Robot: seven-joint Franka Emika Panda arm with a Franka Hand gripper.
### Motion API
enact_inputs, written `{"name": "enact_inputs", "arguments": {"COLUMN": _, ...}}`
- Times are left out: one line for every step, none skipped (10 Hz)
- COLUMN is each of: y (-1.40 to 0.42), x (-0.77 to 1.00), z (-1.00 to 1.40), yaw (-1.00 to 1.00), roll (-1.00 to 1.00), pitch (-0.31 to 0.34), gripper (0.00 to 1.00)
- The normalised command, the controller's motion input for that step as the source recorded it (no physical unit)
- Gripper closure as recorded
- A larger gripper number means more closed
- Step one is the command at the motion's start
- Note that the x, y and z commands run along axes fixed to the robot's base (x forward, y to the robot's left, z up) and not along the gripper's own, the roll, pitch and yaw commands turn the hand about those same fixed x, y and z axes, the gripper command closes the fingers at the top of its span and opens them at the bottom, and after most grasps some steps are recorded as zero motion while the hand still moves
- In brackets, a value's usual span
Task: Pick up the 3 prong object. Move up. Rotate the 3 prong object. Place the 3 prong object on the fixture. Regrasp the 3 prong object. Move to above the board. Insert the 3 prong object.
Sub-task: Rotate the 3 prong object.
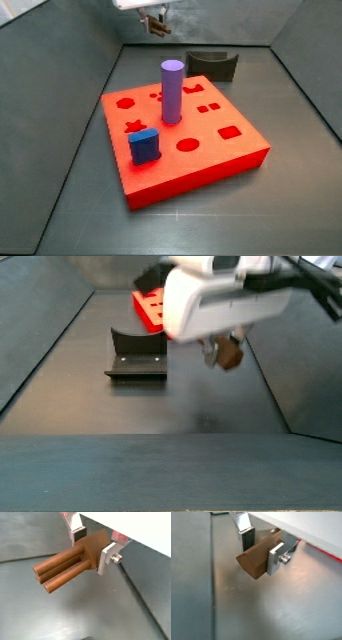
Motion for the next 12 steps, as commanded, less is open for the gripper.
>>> {"name": "enact_inputs", "arguments": {"y": -0.63, "x": -0.03, "z": 0.35, "yaw": 0.03, "roll": 0.14, "pitch": 0.097, "gripper": 1.00}}
{"name": "enact_inputs", "arguments": {"y": -0.45, "x": -0.02, "z": 0.22, "yaw": 0.04, "roll": 0.16, "pitch": 0.102, "gripper": 1.00}}
{"name": "enact_inputs", "arguments": {"y": -0.20, "x": -0.01, "z": 0.07, "yaw": 0.04, "roll": 0.16, "pitch": 0.079, "gripper": 1.00}}
{"name": "enact_inputs", "arguments": {"y": 0.00, "x": 0.00, "z": 0.00, "yaw": -1.00, "roll": 0.00, "pitch": 0.000, "gripper": 1.00}}
{"name": "enact_inputs", "arguments": {"y": 0.05, "x": 0.01, "z": 0.00, "yaw": -1.00, "roll": 0.00, "pitch": -0.001, "gripper": 1.00}}
{"name": "enact_inputs", "arguments": {"y": 0.04, "x": 0.01, "z": 0.00, "yaw": -1.00, "roll": -0.01, "pitch": -0.001, "gripper": 1.00}}
{"name": "enact_inputs", "arguments": {"y": 0.03, "x": 0.01, "z": 0.00, "yaw": -1.00, "roll": -0.01, "pitch": -0.001, "gripper": 1.00}}
{"name": "enact_inputs", "arguments": {"y": 0.03, "x": 0.01, "z": 0.00, "yaw": -1.00, "roll": -0.01, "pitch": -0.001, "gripper": 1.00}}
{"name": "enact_inputs", "arguments": {"y": 0.02, "x": 0.01, "z": -0.01, "yaw": -1.00, "roll": -0.01, "pitch": -0.001, "gripper": 1.00}}
{"name": "enact_inputs", "arguments": {"y": 0.02, "x": 0.01, "z": -0.01, "yaw": -1.00, "roll": -0.01, "pitch": -0.001, "gripper": 1.00}}
{"name": "enact_inputs", "arguments": {"y": 0.02, "x": 0.01, "z": -0.01, "yaw": -1.00, "roll": -0.01, "pitch": -0.001, "gripper": 1.00}}
{"name": "enact_inputs", "arguments": {"y": 0.02, "x": 0.01, "z": -0.01, "yaw": -1.00, "roll": -0.01, "pitch": -0.001, "gripper": 1.00}}
